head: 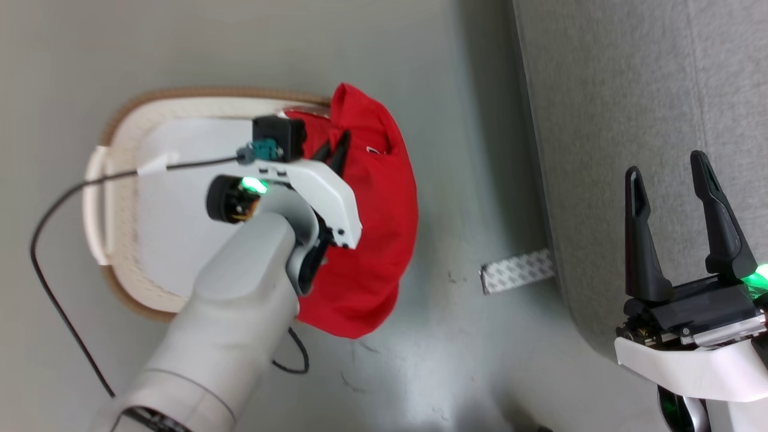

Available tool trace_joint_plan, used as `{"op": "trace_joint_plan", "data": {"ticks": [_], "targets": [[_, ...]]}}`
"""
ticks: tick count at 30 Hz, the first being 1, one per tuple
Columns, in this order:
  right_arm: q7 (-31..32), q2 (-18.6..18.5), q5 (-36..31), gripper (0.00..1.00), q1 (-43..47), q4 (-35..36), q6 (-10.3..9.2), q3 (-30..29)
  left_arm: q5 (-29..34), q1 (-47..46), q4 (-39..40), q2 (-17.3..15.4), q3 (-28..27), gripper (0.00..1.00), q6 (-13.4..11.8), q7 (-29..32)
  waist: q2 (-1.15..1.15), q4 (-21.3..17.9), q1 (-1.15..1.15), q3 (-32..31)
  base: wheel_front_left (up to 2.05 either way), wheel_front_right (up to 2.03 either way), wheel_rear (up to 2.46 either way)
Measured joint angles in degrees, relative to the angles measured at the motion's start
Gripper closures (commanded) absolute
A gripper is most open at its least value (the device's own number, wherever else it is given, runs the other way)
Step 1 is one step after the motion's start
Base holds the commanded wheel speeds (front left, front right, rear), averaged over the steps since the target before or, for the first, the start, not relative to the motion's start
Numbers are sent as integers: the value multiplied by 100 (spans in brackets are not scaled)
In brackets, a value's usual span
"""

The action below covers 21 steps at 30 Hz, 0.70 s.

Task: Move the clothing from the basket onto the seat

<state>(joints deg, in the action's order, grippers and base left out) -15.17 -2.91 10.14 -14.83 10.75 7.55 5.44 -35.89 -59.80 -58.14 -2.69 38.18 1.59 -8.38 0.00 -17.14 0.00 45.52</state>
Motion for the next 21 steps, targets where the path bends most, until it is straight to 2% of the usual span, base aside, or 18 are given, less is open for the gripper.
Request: {"op": "trace_joint_plan", "data": {"ticks": [11, 21], "targets": [[0, 2, -157, 0, 410, -256, 0, -219, -592, 652, 791, -7, 354, 100, 80, -428, 0, 431, -1, -1220, 0, 0, 0], [0, 3, -303, 0, 1238, -568, 0, -310, -883, 1428, 1814, -13, 465, 100, -182, -572, 0, 911, -2, -2851, 0, 0, 0]]}}
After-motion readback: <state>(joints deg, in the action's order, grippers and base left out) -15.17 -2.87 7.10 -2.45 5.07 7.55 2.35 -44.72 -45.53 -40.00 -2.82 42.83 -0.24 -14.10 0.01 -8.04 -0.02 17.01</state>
